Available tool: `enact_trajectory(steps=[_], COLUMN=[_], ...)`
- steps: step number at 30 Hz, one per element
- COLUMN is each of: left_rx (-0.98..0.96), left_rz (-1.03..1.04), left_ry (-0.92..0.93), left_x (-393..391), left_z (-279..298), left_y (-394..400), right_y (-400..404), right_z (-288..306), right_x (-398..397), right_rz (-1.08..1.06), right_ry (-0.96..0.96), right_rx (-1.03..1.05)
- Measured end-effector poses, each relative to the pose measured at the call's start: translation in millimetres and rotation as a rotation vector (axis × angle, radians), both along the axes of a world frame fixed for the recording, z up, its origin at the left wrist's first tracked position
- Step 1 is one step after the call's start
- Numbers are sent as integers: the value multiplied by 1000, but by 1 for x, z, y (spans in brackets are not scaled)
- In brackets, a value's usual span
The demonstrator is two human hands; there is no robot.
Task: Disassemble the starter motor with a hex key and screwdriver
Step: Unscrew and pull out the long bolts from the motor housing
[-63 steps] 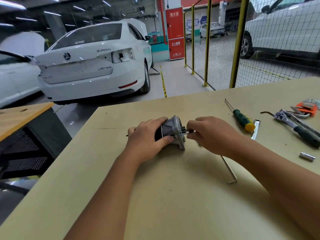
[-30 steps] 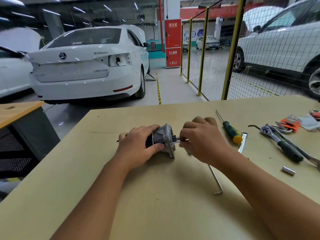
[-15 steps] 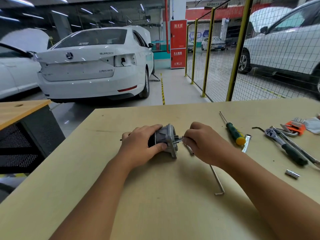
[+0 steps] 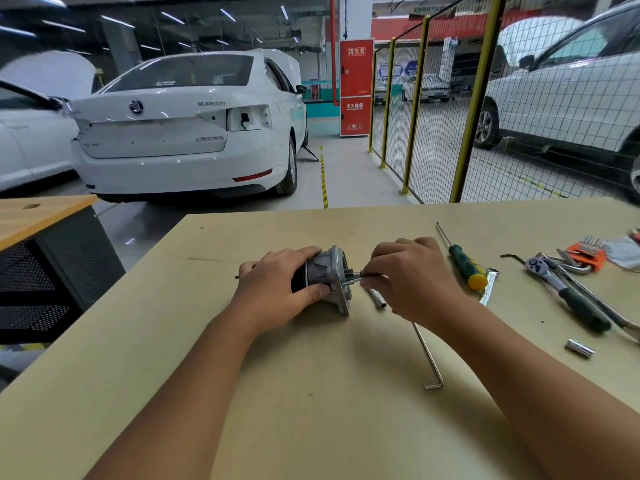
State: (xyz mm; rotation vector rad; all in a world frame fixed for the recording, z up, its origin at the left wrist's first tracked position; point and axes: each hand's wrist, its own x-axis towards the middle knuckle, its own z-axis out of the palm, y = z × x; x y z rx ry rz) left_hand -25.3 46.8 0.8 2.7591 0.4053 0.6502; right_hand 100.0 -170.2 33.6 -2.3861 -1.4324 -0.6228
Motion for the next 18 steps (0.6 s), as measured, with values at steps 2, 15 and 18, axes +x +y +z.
enact_trajectory(steps=[2, 15, 18], left_rx=[-3, -10, -8], left_rz=[0, 6, 3], left_ry=[-3, 1, -4], left_x=[-1, 0, 1], left_z=[0, 0, 1], left_y=[0, -1, -1], right_y=[0, -4, -3], right_z=[0, -4, -1], right_x=[1, 8, 6], right_rz=[59, 50, 11], right_ry=[55, -19, -36], right_rx=[1, -1, 6])
